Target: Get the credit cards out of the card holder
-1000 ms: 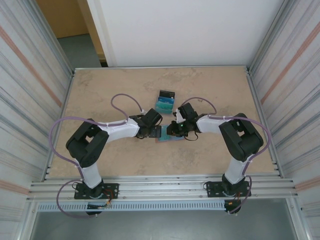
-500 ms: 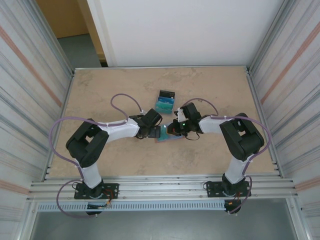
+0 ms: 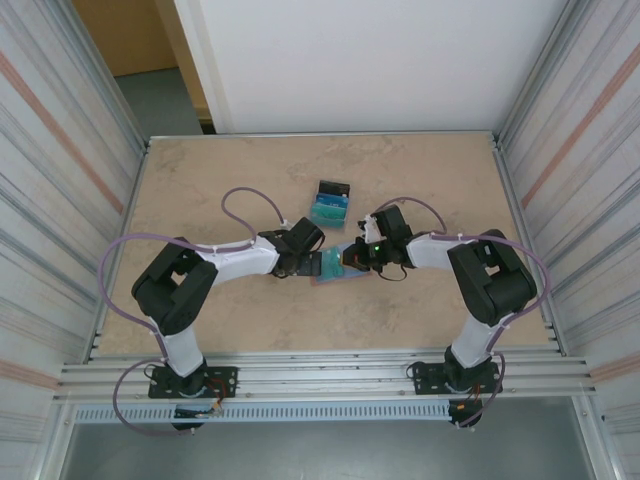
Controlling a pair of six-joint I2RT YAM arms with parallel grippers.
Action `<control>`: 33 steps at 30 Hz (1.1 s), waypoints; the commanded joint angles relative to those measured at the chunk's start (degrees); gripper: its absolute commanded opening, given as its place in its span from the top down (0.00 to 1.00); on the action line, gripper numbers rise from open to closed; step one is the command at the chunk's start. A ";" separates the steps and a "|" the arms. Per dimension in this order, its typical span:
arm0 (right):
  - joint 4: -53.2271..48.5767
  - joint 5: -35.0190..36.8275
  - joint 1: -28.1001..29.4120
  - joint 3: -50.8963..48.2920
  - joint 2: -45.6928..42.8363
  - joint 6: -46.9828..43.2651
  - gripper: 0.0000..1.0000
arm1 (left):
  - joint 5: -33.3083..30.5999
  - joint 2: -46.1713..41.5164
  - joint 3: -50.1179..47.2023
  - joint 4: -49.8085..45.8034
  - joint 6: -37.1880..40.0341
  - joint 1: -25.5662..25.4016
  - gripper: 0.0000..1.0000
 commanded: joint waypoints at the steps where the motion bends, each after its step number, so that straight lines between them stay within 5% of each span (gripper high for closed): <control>1: -2.13 0.98 -0.30 -0.34 -1.89 -1.23 1.00 | 0.07 -0.08 -0.36 -3.64 0.88 -0.51 0.01; 12: -1.52 0.04 -0.27 -0.40 -2.27 -0.57 1.00 | 2.69 -5.30 2.30 -1.71 3.31 -0.46 0.01; 25: 0.20 -1.42 -0.17 -0.46 -1.57 0.43 1.00 | 2.67 1.15 4.67 -2.85 3.96 -0.47 0.01; 33: 4.18 -3.49 0.55 -0.45 0.32 2.51 0.91 | 3.66 3.29 5.18 -2.67 4.52 -0.46 0.01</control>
